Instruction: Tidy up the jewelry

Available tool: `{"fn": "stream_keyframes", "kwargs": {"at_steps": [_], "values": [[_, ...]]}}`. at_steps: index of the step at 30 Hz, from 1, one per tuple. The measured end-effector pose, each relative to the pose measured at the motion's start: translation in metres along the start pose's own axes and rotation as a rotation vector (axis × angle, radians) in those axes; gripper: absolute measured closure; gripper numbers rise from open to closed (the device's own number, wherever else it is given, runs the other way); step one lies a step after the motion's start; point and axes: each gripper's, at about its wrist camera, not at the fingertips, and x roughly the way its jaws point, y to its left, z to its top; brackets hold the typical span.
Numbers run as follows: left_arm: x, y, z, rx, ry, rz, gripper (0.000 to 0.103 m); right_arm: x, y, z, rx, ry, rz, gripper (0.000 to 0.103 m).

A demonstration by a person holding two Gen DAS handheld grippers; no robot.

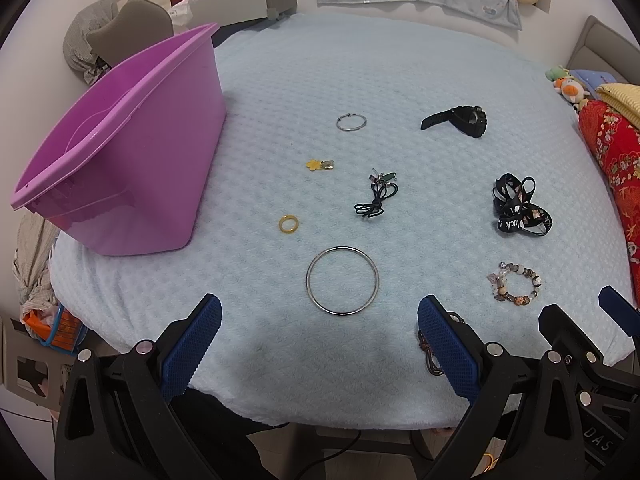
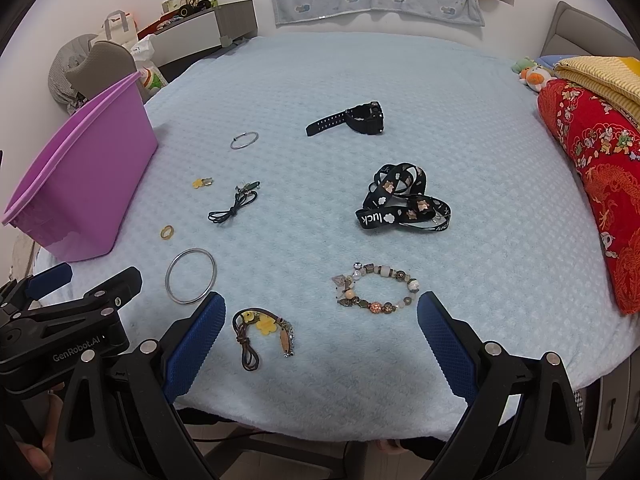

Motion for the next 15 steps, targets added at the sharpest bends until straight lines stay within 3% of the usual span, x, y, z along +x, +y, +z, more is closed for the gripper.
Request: {"fn": "stream_keyframes", "kwargs": {"at_steps": [15], "values": [[0.009, 0.013, -0.008, 0.013, 0.005, 0.012, 0.006, 0.013, -0.011, -0.017, 0.016, 0.026, 0.020, 0.011]]}}
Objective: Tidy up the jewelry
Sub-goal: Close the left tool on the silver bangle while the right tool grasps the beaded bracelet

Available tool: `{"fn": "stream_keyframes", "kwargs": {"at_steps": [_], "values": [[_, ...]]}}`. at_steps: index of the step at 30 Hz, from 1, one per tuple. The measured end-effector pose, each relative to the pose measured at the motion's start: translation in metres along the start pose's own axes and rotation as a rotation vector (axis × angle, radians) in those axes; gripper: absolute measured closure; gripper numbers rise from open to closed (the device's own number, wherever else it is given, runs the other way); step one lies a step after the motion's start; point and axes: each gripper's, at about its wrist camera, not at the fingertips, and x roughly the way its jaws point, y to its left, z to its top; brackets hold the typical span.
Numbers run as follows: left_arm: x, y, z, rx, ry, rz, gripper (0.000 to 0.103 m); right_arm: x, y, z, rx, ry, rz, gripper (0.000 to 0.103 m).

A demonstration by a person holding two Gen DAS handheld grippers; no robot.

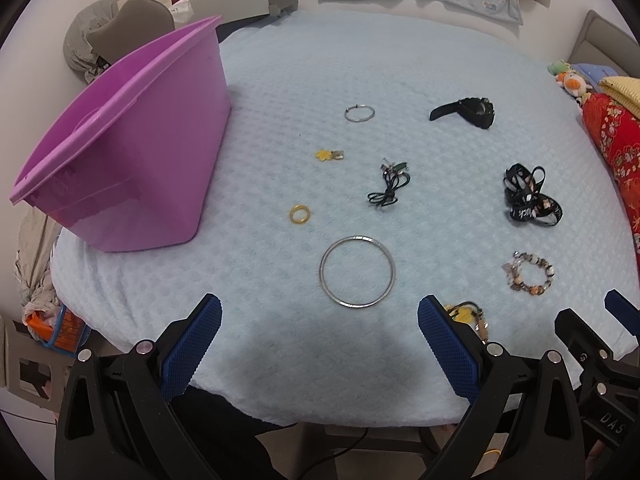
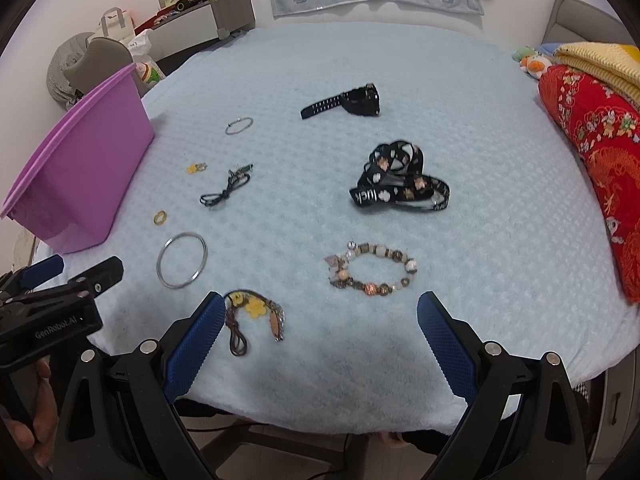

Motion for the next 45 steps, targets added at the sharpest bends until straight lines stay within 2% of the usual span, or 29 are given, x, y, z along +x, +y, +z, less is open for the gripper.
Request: {"fn": "stream_keyframes", "kwargs": {"at_steps": [8, 27, 45], "values": [[0.019, 0.005, -0.014, -0.014, 0.015, -0.035, 0.006, 0.015, -0.013, -0.014, 0.021, 0.016, 0.048, 0.011], [0.082, 0.002, -0.022, -0.052, 0.071, -0.071, 0.006, 0.070, -0.055, -0.010, 0.051, 0.062, 0.015, 0.011], [0.112, -0.014, -0.019, -0.014, 0.071, -0.035, 0.006, 0.110, -0.057, -0.002, -0.002, 0.102, -0.011, 0.011]]}}
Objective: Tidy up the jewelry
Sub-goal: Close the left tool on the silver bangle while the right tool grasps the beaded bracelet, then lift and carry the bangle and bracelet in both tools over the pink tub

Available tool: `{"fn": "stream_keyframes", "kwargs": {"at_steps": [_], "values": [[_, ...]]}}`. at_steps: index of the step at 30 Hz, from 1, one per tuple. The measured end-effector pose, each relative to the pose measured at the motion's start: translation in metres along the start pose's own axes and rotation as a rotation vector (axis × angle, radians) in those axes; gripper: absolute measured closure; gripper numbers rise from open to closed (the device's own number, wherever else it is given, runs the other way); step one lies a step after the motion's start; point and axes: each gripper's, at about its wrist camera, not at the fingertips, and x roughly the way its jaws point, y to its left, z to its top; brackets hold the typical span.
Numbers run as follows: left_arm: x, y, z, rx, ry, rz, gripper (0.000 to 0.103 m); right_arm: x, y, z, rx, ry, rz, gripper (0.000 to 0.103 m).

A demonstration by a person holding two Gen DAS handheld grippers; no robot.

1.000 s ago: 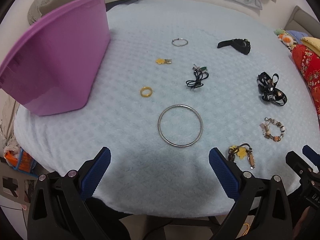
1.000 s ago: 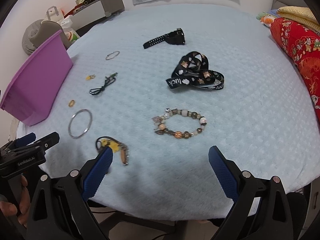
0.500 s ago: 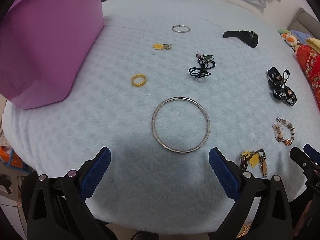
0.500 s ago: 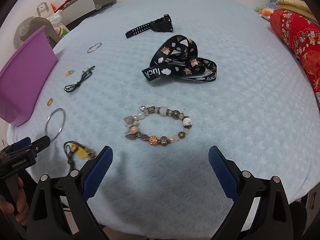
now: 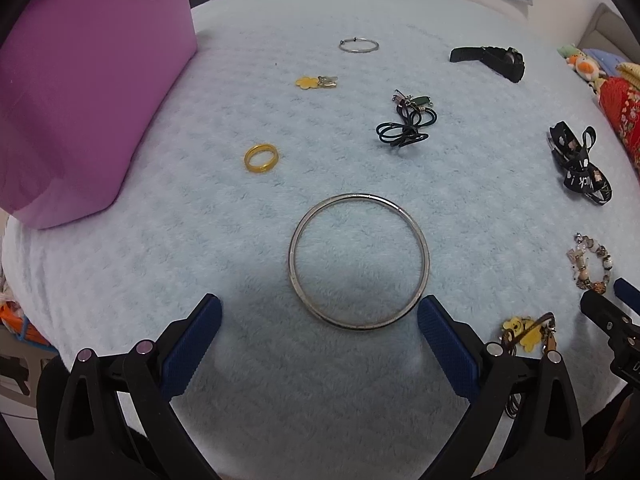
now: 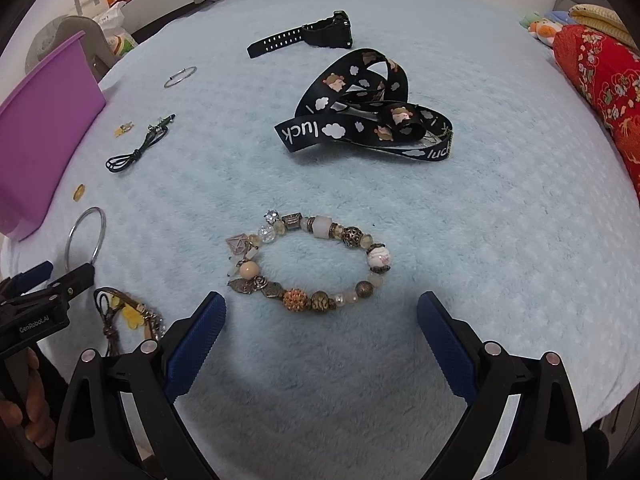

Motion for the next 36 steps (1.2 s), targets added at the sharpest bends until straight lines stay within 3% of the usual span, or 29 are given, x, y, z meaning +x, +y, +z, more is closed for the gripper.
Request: {"fn": "stream_keyframes", "kwargs": {"at_steps": [10, 23, 28, 30, 32, 36], "values": [[0.009, -0.002, 0.005, -0.005, -0.010, 0.008, 0.005, 0.013, 0.001, 0.010, -0.023, 0.008, -0.029, 0.011], [0.014, -0.005, 0.008, -0.034, -0.079, 0.018, 0.006, 0.021, 0.006, 0.008, -0.055, -0.026, -0.050, 0.008], [0.009, -0.006, 0.008, -0.021, -0.075, 0.001, 0.014, 0.019, 0.010, 0.007, -0.066, -0.030, -0.056, 0.010], [0.005, -0.008, 0.008, -0.003, -0.080, 0.002, 0.023, 0.017, 0.010, 0.007, -0.068, -0.032, -0.048, 0.014], [0.002, -0.009, 0.006, 0.005, -0.086, -0.007, 0.033, 0.014, 0.012, 0.006, -0.084, -0.039, -0.028, 0.030], [-0.001, -0.011, 0.007, 0.012, -0.084, -0.013, 0.034, 0.008, 0.021, 0.005, -0.122, -0.046, -0.007, 0.052]]}}
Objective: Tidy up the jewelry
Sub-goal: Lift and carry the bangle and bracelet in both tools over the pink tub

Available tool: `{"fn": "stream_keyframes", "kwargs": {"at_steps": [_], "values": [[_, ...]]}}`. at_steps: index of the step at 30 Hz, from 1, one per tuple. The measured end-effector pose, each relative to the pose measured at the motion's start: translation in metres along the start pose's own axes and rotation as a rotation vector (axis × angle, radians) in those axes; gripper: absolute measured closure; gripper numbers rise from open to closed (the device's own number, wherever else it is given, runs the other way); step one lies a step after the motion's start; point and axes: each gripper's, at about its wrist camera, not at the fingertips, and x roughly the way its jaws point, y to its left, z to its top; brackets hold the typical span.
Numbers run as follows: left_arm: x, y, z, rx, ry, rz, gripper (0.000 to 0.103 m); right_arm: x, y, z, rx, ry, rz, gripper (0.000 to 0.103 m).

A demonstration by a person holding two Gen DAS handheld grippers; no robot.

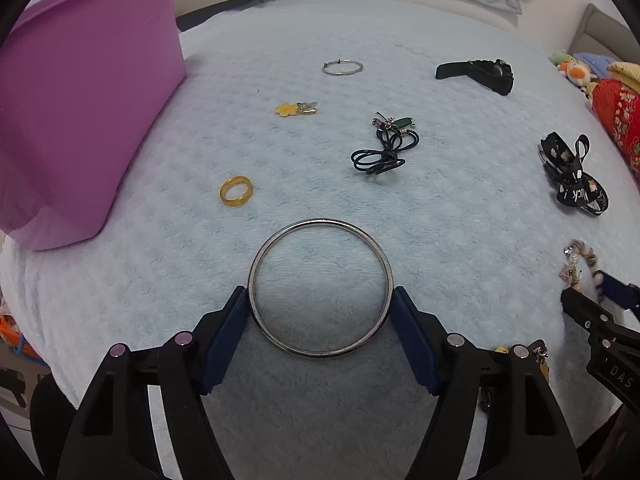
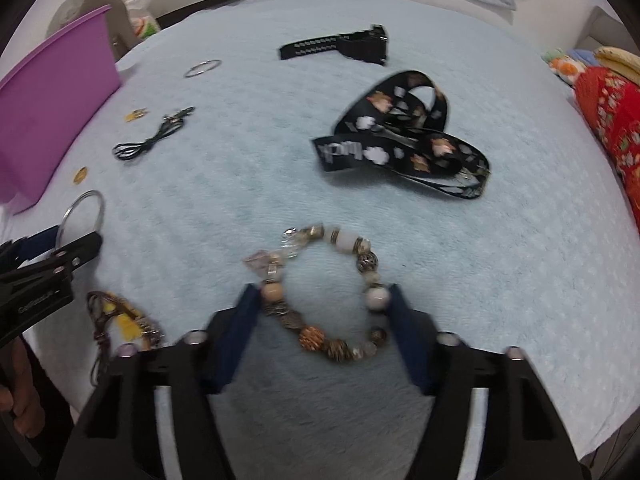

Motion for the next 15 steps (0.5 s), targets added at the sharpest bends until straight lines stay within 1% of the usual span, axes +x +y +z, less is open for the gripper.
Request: {"fn": "stream_keyframes", "kwargs": {"at_steps": [1, 3, 6, 9, 15], "values": [[-0.001, 0.001, 0.000, -0.006, 0.000, -0.006, 0.034, -0.002, 0.001, 0.000, -0.002, -0.004, 0.006, 0.060], [-0.004, 0.004, 0.002, -0.017, -0.003, -0.015, 0.034, -0.004, 0.000, 0.001, 0.011, -0.009, 0.027, 0.083], [-0.009, 0.005, 0.003, -0.025, -0.004, -0.026, 0.034, -0.008, -0.010, 0.003, 0.069, -0.013, 0.085, 0.083], [-0.015, 0.006, 0.005, -0.028, -0.012, -0.035, 0.034, -0.011, -0.013, 0.005, 0.082, -0.021, 0.105, 0.083], [-0.036, 0.005, 0.013, -0.025, -0.054, -0.063, 0.034, -0.028, -0.019, 0.007, 0.120, -0.054, 0.144, 0.084]]}}
